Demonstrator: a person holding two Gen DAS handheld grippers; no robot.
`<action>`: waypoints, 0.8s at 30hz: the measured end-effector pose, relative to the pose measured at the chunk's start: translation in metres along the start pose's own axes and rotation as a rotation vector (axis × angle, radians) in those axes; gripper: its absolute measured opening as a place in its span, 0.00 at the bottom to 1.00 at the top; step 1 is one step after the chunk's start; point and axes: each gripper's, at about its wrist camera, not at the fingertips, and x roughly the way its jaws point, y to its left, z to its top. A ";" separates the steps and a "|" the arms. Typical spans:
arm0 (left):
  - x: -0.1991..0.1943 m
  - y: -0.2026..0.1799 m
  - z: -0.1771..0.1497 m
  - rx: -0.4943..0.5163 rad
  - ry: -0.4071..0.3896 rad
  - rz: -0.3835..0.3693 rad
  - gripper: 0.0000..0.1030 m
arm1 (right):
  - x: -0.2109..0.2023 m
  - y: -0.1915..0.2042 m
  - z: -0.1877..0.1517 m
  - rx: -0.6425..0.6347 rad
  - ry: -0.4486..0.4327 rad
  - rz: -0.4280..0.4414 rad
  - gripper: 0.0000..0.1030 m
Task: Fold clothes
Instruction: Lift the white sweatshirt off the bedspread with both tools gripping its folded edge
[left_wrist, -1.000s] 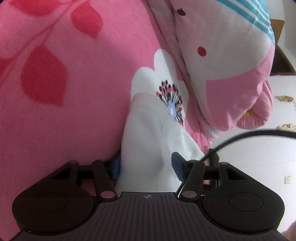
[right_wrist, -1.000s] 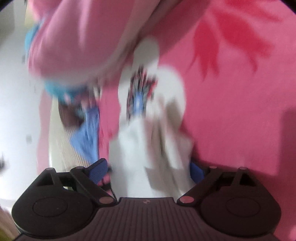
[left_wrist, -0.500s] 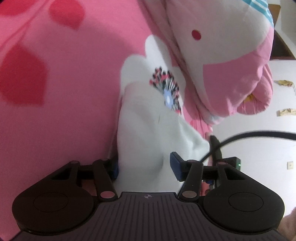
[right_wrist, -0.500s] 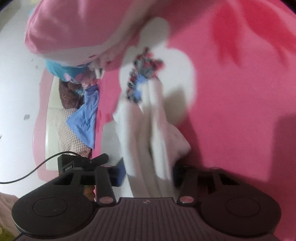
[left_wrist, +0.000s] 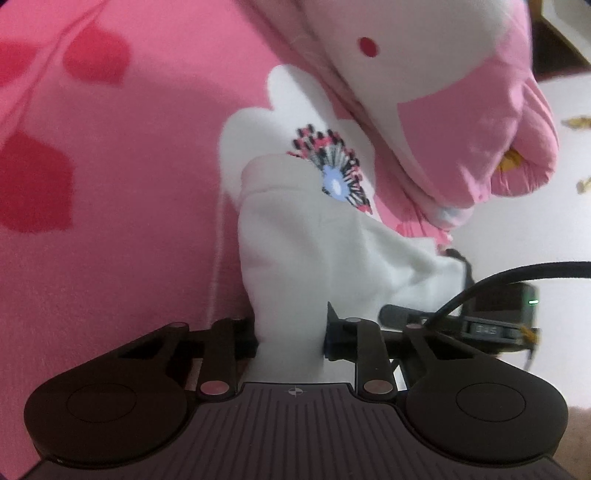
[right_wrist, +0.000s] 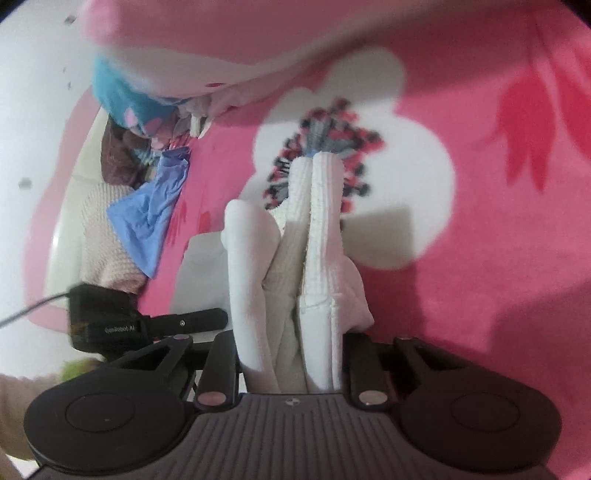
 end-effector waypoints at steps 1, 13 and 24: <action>-0.003 -0.004 -0.001 0.012 -0.008 0.004 0.22 | -0.002 0.011 -0.003 -0.027 -0.013 -0.019 0.21; -0.064 -0.055 -0.034 0.137 -0.061 -0.090 0.20 | -0.091 0.083 -0.082 -0.125 -0.215 -0.134 0.19; -0.099 -0.121 -0.061 0.259 0.061 -0.229 0.20 | -0.177 0.150 -0.170 -0.044 -0.430 -0.276 0.18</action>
